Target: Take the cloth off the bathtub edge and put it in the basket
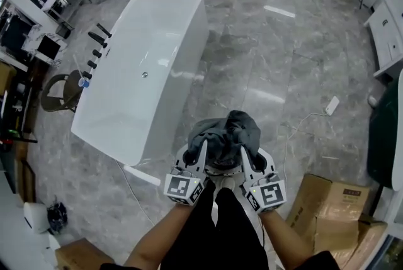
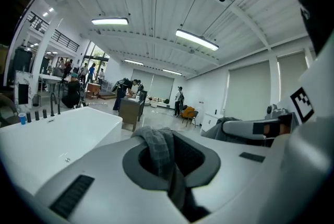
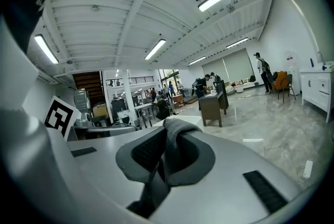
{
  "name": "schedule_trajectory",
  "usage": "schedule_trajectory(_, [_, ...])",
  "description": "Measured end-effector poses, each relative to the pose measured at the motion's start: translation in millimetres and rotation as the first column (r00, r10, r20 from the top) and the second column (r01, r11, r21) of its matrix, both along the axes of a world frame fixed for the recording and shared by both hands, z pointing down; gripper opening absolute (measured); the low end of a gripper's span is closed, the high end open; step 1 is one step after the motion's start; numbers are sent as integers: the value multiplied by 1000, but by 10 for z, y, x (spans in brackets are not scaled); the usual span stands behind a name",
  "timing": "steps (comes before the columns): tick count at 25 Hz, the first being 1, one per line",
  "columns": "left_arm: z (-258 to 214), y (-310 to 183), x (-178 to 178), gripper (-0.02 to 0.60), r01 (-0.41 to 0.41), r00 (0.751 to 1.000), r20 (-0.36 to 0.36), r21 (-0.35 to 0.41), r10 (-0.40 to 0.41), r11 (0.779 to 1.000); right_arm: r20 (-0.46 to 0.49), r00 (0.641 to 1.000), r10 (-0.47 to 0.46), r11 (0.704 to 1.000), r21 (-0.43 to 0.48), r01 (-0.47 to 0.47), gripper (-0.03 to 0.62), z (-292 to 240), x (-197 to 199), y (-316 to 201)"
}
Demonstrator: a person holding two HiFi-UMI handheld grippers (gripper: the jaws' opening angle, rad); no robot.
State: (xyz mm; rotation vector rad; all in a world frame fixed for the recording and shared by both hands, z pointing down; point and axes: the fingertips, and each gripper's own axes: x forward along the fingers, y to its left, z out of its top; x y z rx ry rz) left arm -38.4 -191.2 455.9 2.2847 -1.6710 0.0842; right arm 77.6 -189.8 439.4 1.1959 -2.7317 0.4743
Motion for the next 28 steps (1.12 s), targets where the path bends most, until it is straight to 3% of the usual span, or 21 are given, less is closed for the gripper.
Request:
schedule_trajectory(8, [1098, -122, 1, 23, -49, 999, -28, -97, 46, 994, -59, 998, -30, 999, -43, 28, 38, 1060, -127, -48])
schedule_trajectory(15, [2081, -209, 26, 23, -86, 996, -18, -181, 84, 980, -145, 986, -78, 997, -27, 75, 38, 1964, -299, -102])
schedule_trajectory(18, [2316, -127, 82, 23, -131, 991, -27, -235, 129, 963, -151, 985, -78, 995, -66, 69, 38, 2263, -375, -60])
schedule_trajectory(28, [3259, -66, 7, 23, -188, 980, 1, -305, 198, 933, -195, 977, -88, 978, -205, 47, 38, 3224, -475, -39])
